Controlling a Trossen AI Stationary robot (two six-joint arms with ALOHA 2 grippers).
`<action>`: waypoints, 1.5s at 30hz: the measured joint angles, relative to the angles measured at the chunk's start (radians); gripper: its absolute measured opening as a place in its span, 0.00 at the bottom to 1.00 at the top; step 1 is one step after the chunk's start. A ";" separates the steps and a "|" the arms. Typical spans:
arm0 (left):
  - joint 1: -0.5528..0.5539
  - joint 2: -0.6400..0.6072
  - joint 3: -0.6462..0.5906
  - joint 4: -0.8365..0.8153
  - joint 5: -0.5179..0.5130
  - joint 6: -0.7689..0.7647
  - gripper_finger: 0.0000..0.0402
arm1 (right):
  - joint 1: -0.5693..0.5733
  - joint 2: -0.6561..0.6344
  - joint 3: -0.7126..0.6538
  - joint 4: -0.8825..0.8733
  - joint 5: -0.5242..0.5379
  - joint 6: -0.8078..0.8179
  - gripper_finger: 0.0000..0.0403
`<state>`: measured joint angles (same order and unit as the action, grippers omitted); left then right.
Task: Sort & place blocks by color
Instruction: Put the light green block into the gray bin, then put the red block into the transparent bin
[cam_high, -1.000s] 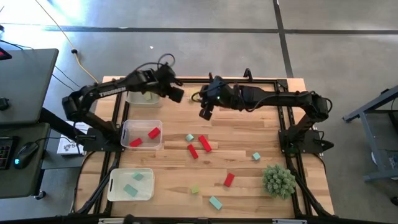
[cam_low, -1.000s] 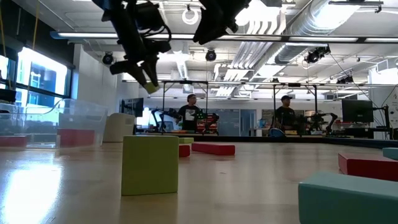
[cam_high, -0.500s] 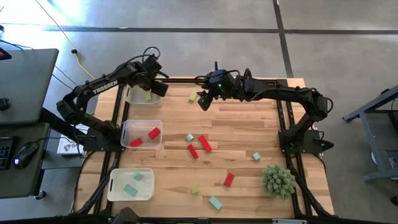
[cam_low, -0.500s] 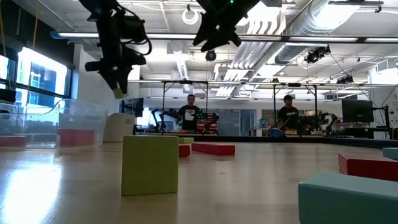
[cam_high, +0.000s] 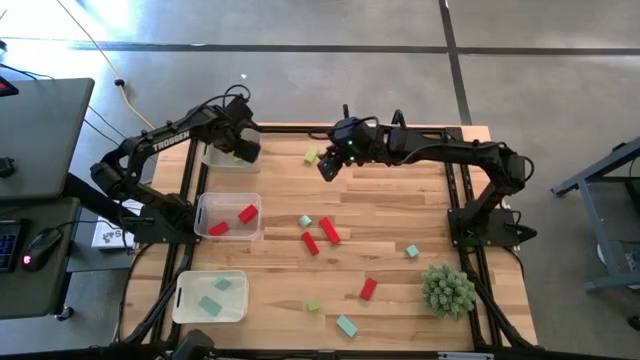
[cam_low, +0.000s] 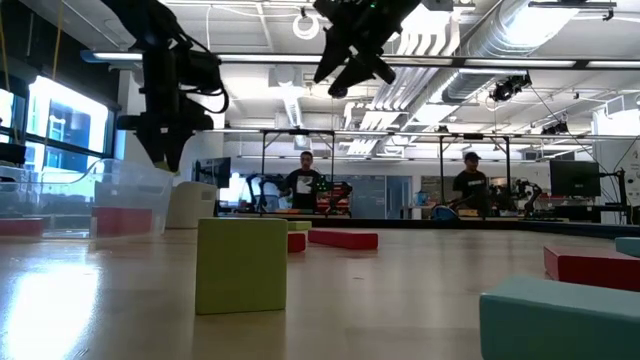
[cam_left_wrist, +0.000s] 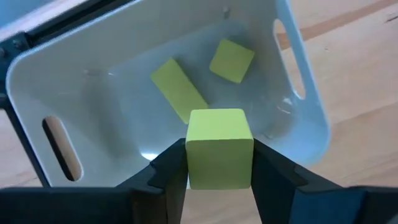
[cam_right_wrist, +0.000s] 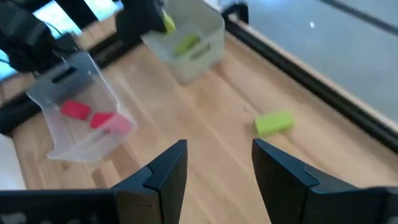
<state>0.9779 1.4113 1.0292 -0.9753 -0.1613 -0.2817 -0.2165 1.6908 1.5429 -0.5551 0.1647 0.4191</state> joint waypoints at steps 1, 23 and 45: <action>0.000 0.000 -0.002 0.001 -0.005 0.014 0.34 | 0.006 0.007 0.000 0.002 -0.003 0.013 0.42; -0.003 -0.006 -0.004 0.042 0.057 0.099 0.54 | 0.144 0.111 -0.003 -0.175 -0.074 0.342 0.51; -0.366 -0.292 -0.003 -0.011 0.079 -0.212 0.54 | 0.314 0.273 -0.003 -0.241 -0.035 0.392 0.51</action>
<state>0.6119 1.1192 1.0264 -0.9860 -0.0824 -0.4936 0.0973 1.9634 1.5394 -0.7965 0.1296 0.8111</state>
